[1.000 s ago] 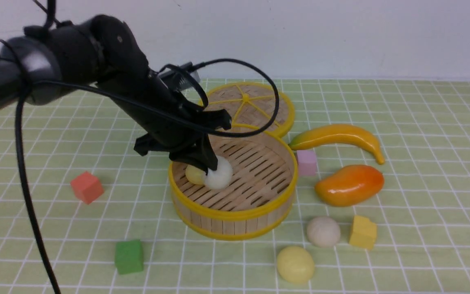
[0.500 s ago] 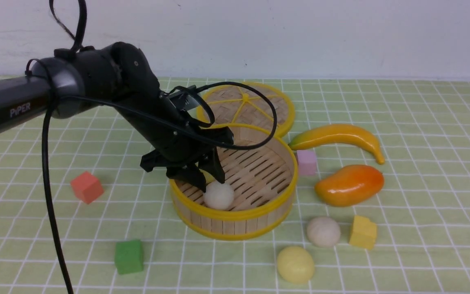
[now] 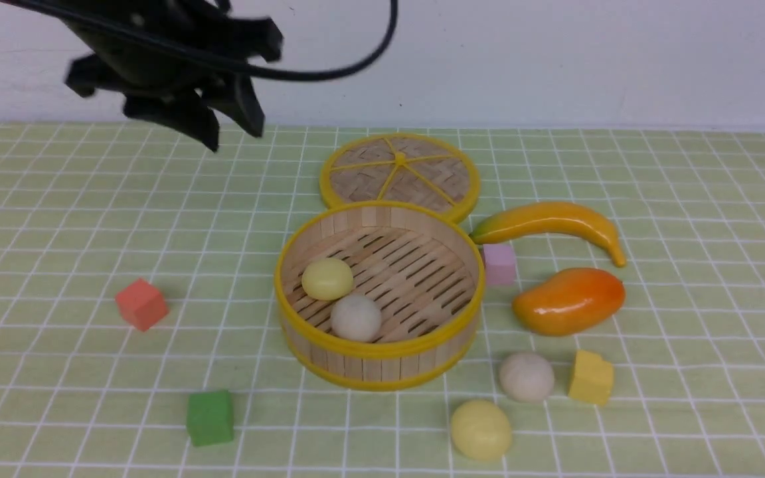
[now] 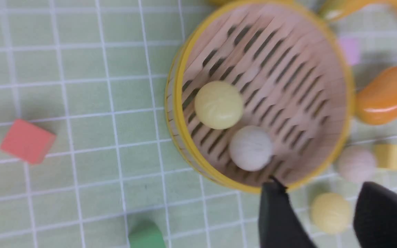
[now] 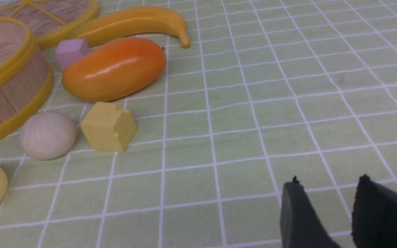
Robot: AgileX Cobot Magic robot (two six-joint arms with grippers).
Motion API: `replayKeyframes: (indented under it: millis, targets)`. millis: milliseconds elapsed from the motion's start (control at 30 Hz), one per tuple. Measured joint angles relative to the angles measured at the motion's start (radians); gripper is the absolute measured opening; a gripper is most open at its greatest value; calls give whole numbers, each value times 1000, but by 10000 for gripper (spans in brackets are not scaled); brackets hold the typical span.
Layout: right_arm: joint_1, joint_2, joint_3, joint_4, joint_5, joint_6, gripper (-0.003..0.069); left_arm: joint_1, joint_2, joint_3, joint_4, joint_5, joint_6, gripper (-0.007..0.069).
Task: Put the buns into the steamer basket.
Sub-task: Use the right arm to grab a steamed stuffed bun
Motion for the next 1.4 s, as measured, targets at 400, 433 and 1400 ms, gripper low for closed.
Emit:
replayKeyframes:
  millis: [400, 433, 1400]
  targets:
    - [0, 0, 0, 0, 0, 0, 241, -1, -851, 725, 68, -46, 36, -13]
    - [0, 0, 0, 0, 0, 0, 241, -1, -851, 741, 69, -51, 34, -13]
    - [0, 0, 0, 0, 0, 0, 241, -1, -1179, 1160, 80, -239, 5, -13]
